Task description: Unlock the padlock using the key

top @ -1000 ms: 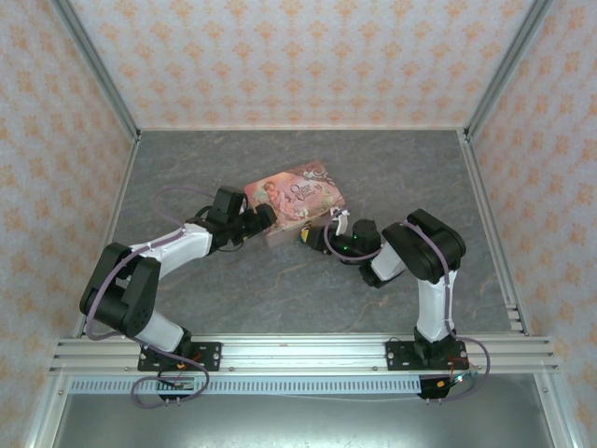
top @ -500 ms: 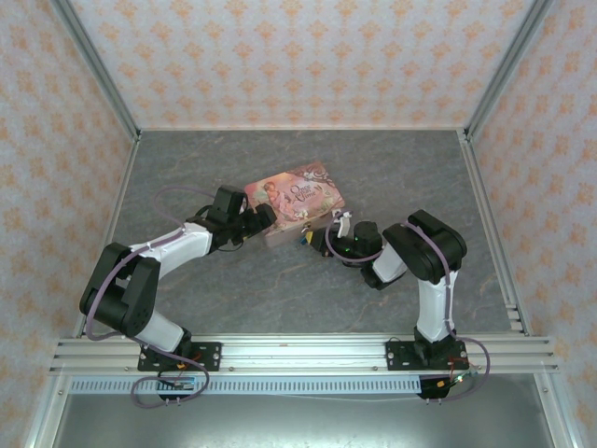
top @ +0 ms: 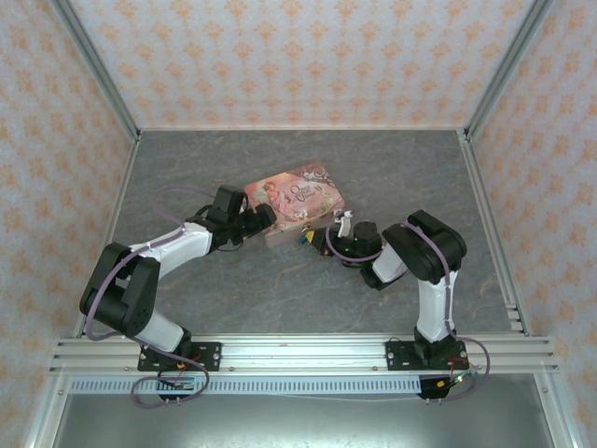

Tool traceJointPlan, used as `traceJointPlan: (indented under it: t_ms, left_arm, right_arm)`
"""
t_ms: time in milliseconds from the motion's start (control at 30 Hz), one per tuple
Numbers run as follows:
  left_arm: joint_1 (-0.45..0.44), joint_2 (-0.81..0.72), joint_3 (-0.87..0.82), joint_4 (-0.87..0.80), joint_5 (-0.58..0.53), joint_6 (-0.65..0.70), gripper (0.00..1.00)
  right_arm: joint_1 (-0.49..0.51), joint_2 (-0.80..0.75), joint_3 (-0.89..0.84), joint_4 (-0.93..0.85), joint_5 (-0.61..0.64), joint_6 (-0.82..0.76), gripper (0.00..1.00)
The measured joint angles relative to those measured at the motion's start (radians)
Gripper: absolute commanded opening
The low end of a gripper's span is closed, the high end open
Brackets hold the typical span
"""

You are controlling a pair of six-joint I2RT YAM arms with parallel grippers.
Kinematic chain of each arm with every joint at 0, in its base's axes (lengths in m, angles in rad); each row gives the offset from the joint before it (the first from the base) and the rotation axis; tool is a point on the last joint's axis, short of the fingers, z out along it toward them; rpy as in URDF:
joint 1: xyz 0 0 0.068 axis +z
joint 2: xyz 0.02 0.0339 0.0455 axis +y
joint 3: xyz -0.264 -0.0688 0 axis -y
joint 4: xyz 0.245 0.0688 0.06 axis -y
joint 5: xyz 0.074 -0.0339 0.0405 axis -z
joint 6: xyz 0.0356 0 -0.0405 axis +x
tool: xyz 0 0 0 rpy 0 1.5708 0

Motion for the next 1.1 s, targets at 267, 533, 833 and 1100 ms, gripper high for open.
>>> traceJointPlan:
  t_ms: [267,533,833,1100]
  left_arm:
    - [0.000,0.000,-0.004,0.006,0.000,0.000,0.87]
    - [-0.006,-0.010,-0.023,0.027,0.000,-0.015,0.87]
    - [-0.026,-0.029,-0.059,0.057,0.000,-0.053,0.88]
    - [-0.032,-0.034,-0.071,0.069,-0.003,-0.060,0.88]
  right_arm:
    - [0.000,-0.016,-0.011,-0.002,0.039,0.049,0.00]
    - [-0.007,-0.026,-0.013,-0.002,0.081,0.133,0.00]
    - [-0.007,-0.035,-0.013,-0.002,0.125,0.212,0.00]
    - [-0.014,-0.035,-0.011,0.000,0.152,0.260,0.00]
